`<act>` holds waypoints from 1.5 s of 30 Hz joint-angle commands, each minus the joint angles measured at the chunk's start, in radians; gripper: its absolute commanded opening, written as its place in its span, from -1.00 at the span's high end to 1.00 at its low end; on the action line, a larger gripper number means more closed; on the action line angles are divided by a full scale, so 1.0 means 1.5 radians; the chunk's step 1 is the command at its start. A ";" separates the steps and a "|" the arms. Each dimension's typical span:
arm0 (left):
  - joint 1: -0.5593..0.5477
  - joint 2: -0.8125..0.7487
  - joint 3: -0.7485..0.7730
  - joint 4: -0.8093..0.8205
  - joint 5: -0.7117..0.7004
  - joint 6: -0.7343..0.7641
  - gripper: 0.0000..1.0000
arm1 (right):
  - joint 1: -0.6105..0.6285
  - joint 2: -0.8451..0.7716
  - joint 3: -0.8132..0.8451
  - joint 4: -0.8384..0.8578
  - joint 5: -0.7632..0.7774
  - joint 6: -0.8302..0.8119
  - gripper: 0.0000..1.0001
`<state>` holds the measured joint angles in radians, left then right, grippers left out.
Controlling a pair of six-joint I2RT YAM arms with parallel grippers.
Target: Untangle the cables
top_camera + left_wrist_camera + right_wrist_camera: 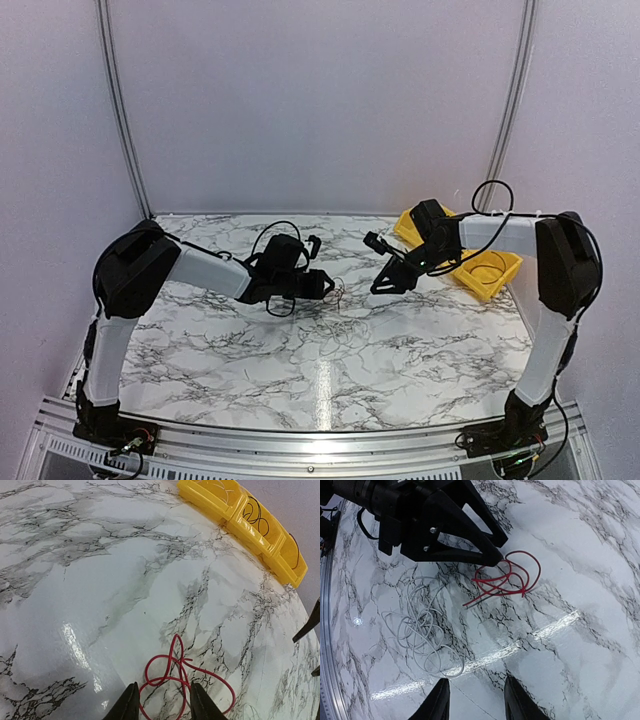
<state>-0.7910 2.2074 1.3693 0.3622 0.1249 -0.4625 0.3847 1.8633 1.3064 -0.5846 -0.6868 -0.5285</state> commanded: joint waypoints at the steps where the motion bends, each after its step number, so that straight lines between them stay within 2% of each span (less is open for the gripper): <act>1: 0.006 0.042 0.051 -0.022 0.017 0.010 0.33 | 0.006 -0.003 0.015 -0.004 0.008 -0.009 0.24; 3: 0.007 0.059 0.077 -0.021 0.016 0.013 0.40 | 0.006 -0.002 0.015 -0.004 0.010 -0.009 0.24; 8: 0.007 0.066 0.107 -0.015 0.032 0.024 1.00 | 0.006 -0.003 0.019 -0.004 0.012 -0.007 0.24; 16: -0.022 -0.069 0.038 0.022 0.066 0.125 1.00 | 0.006 -0.049 0.053 0.020 0.086 0.048 0.16; 22: -0.052 -0.129 0.014 0.022 0.068 0.167 1.00 | 0.005 -0.074 0.084 0.020 0.059 0.077 0.12; 29: -0.080 -0.145 0.014 0.023 0.060 0.192 1.00 | 0.006 -0.069 0.079 0.016 -0.003 0.090 0.11; 35: -0.085 -0.140 0.015 0.023 0.052 0.192 1.00 | -0.007 -0.103 0.075 0.009 0.029 0.085 0.14; 39: -0.084 -0.141 0.014 0.023 0.054 0.189 1.00 | -0.042 -0.160 0.046 0.020 -0.092 0.105 0.12; 45: -0.085 -0.135 0.035 0.023 0.059 0.183 1.00 | -0.034 -0.153 0.032 0.007 -0.119 0.081 0.08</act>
<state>-0.9180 2.0041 1.3983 0.3874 0.2089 -0.1936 0.3264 1.6108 1.3529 -0.5571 -0.7967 -0.3931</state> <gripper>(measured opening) 0.015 0.462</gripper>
